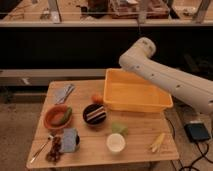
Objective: Place brush in table surface
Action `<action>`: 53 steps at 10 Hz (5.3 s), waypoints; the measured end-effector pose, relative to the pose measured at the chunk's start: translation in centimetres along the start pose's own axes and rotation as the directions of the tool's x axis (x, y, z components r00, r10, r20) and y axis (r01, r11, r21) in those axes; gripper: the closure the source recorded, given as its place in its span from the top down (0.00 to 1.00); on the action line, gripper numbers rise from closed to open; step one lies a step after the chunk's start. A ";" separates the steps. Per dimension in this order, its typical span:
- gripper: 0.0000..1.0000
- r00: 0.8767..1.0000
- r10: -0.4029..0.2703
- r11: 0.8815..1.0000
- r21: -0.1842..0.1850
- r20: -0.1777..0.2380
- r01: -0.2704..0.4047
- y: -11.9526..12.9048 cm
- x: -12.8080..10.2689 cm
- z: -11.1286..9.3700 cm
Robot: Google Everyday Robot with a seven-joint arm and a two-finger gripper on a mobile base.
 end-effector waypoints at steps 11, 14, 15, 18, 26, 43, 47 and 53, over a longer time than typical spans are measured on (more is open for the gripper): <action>0.00 0.989 -0.131 0.987 0.105 0.073 0.123 -10.7 -8.5 4.4; 0.00 0.988 -0.133 0.987 0.105 0.075 0.125 -10.8 -8.7 4.5; 0.00 0.988 -0.132 0.987 0.105 0.075 0.124 -10.8 -8.7 4.5; 0.00 0.989 -0.131 0.987 0.104 0.074 0.123 -10.7 -8.6 4.5; 0.00 0.947 -0.280 0.939 0.251 0.157 0.236 -13.1 -15.8 -1.7; 0.00 0.864 -0.277 0.959 0.065 0.420 0.276 -8.7 -27.2 7.3; 0.00 0.867 -0.257 0.960 0.009 0.426 0.280 -7.4 -30.3 10.0; 0.00 0.882 -0.208 0.958 -0.095 0.422 0.271 -3.6 -31.8 13.3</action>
